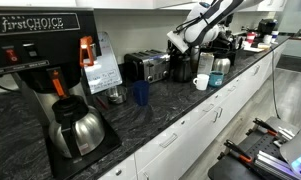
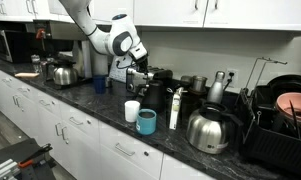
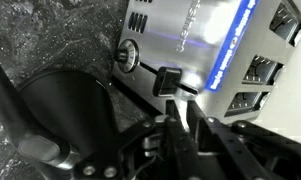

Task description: Push the right lever on the toaster downwards

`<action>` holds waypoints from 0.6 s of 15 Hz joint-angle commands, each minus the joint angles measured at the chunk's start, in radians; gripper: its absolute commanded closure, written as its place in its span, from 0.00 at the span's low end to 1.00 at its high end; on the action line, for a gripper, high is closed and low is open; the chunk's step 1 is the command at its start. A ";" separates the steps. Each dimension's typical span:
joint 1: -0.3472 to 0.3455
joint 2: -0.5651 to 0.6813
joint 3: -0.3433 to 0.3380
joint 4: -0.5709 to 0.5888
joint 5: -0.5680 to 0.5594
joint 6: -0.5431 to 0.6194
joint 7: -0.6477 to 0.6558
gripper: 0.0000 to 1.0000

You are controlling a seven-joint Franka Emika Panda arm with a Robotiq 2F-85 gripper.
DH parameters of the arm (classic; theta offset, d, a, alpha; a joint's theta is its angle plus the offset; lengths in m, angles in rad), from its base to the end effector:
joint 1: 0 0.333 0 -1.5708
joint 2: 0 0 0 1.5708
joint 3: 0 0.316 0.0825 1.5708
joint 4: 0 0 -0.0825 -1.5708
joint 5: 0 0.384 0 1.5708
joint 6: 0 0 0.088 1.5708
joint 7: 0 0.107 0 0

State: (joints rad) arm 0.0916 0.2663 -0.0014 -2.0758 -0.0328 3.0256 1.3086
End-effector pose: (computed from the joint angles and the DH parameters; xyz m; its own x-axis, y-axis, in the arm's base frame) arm 0.6286 0.0594 0.3802 0.3083 -0.9328 0.1866 -0.7134 -0.3565 -0.6034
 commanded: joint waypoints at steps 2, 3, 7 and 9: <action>0.012 0.056 -0.012 0.073 0.020 -0.015 0.086 1.00; 0.011 0.064 -0.010 0.083 0.020 -0.015 0.100 1.00; 0.022 0.098 -0.023 0.116 0.004 -0.016 0.151 1.00; 0.020 0.110 -0.024 0.123 0.003 -0.018 0.165 1.00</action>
State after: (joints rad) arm 0.0976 0.3533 -0.0064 -1.9853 -0.0307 3.0246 1.4422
